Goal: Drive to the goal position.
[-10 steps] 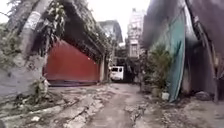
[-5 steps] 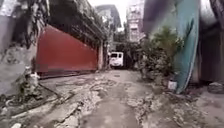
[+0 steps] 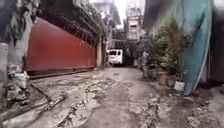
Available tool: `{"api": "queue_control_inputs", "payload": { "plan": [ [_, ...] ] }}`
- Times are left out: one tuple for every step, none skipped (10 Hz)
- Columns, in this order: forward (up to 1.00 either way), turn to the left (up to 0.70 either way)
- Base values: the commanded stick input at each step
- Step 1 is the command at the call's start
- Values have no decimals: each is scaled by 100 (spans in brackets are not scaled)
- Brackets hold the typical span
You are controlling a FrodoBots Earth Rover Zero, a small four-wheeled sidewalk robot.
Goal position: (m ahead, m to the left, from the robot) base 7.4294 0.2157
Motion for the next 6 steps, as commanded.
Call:
{"api": "queue_control_inputs", "payload": {
  "plan": [
    [50, 0],
    [50, 0],
    [50, 0],
    [50, 0],
    [50, 0],
    [50, 0]
  ]
}}
